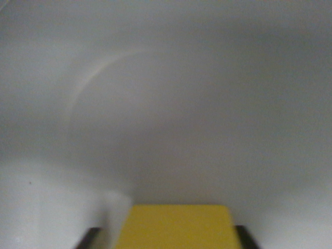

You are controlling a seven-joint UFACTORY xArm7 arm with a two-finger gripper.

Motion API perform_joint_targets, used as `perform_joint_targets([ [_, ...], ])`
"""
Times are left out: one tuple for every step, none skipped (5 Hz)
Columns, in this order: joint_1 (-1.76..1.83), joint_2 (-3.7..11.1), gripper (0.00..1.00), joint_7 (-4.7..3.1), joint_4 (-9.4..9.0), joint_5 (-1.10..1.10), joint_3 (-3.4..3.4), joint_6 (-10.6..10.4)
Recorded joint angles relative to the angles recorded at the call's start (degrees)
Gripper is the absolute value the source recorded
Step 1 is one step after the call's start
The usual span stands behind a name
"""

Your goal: Pick yellow cube

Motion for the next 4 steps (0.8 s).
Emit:
perform_joint_targets([
  [0.00, 0.00, 1.00, 0.00, 0.00, 0.00, 0.00, 0.0],
  [0.00, -0.17, 1.00, 0.01, 0.41, 0.02, 0.01, 0.6],
  [0.00, -0.17, 1.00, 0.01, 0.41, 0.02, 0.01, 0.6],
  [0.01, -0.47, 1.00, 0.01, 1.13, 0.06, 0.04, 1.6],
])
